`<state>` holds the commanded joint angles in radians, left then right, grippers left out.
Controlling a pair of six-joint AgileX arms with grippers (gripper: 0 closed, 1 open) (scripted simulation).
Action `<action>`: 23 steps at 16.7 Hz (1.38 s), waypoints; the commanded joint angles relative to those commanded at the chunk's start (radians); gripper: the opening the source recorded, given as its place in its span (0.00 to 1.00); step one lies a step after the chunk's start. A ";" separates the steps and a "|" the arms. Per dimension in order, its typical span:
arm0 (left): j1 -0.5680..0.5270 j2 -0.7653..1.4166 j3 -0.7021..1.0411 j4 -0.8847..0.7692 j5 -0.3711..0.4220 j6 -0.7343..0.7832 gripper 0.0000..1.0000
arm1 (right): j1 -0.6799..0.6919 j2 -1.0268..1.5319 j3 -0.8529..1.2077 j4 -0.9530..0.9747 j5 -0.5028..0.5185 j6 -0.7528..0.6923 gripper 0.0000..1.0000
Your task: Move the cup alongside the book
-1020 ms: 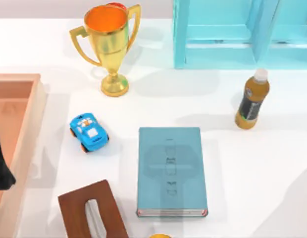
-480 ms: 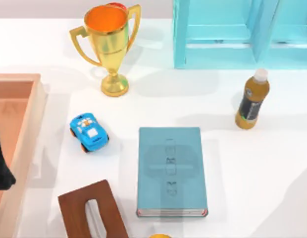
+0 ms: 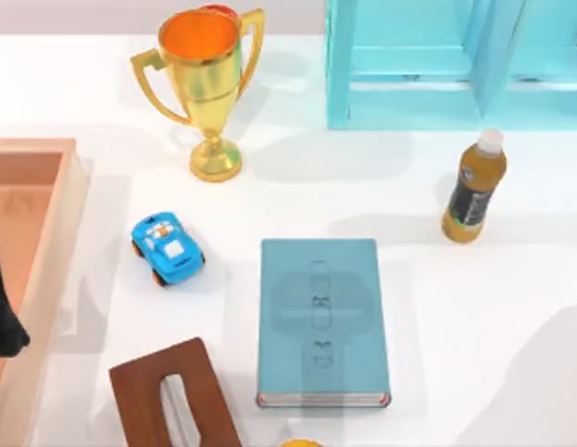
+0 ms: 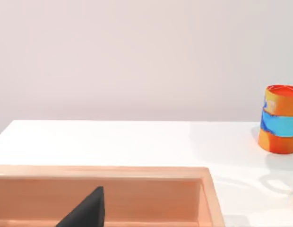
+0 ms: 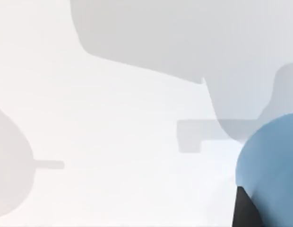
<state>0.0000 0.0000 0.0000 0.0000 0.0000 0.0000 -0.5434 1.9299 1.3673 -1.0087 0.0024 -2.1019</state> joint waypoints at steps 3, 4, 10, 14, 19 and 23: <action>0.000 0.000 0.000 0.000 0.000 0.000 1.00 | -0.001 -0.024 0.040 -0.062 -0.002 0.001 0.00; 0.000 0.000 0.000 0.000 0.000 0.000 1.00 | -0.001 -0.025 0.043 -0.065 -0.002 0.001 0.00; 0.000 0.000 0.000 0.000 0.000 0.000 1.00 | 0.020 -0.021 0.042 -0.067 -0.001 0.031 0.00; 0.000 0.000 0.000 0.000 0.000 0.000 1.00 | 0.139 -0.028 0.057 -0.091 0.003 0.213 0.00; 0.000 0.000 0.000 0.000 0.000 0.000 1.00 | 0.373 -0.043 0.089 -0.136 0.010 0.665 0.00; 0.000 0.000 0.000 0.000 0.000 0.000 1.00 | 0.586 -0.059 0.116 -0.175 0.017 1.153 0.00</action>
<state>0.0000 0.0000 0.0000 0.0000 0.0000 0.0000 0.0424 1.8706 1.4830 -1.1835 0.0191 -0.9490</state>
